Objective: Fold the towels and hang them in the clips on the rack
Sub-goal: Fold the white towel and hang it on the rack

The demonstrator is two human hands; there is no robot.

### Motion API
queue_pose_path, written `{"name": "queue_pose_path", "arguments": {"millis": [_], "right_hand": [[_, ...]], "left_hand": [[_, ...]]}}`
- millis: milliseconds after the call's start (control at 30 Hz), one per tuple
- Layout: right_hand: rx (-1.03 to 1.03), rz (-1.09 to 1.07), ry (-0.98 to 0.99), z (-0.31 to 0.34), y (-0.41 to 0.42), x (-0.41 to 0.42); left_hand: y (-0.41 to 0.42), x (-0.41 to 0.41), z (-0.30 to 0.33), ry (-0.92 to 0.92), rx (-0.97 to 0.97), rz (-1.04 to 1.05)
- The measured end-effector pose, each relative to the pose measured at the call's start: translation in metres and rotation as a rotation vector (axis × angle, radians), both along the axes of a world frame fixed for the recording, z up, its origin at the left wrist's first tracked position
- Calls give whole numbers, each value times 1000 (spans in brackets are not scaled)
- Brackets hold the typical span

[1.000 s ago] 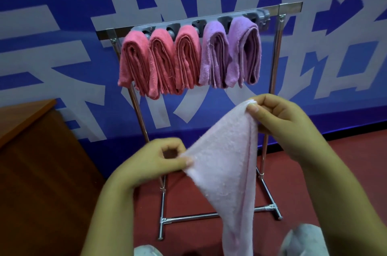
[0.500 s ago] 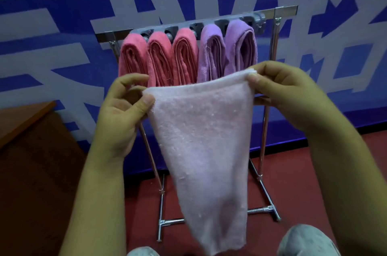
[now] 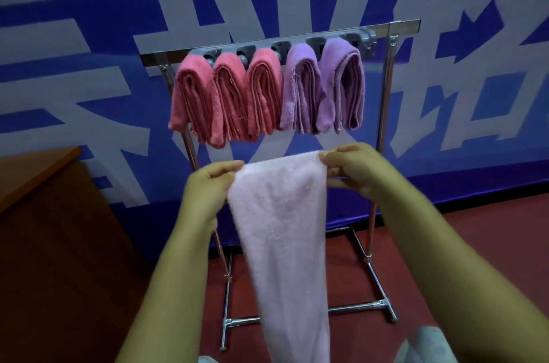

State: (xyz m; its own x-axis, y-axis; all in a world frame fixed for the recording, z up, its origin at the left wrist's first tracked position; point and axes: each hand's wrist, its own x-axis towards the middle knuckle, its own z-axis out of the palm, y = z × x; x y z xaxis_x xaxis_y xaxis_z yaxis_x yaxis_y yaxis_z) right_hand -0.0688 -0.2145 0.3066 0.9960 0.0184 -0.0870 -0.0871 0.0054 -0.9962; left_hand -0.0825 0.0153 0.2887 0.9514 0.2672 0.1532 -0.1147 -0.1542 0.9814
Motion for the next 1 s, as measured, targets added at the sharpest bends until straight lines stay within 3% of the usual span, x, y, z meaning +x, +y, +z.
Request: {"name": "queue_pose_path", "arguments": {"millis": [133, 233, 300, 767, 1000], "right_hand": [[-275, -202, -200, -16, 24, -5], [-495, -229, -350, -17, 40, -20], [-530, -224, -440, -14, 50, -32], [-185, 32, -467, -3, 42, -60], [-173, 100, -470, -2, 38, -60]], "left_hand": [[-20, -12, -7, -37, -91, 31], [-35, -26, -2, -54, -125, -14], [-42, -34, 0, -53, -118, -58], [-52, -64, 18, -159, -159, -239], [-48, -68, 18, -165, -182, -244]]}}
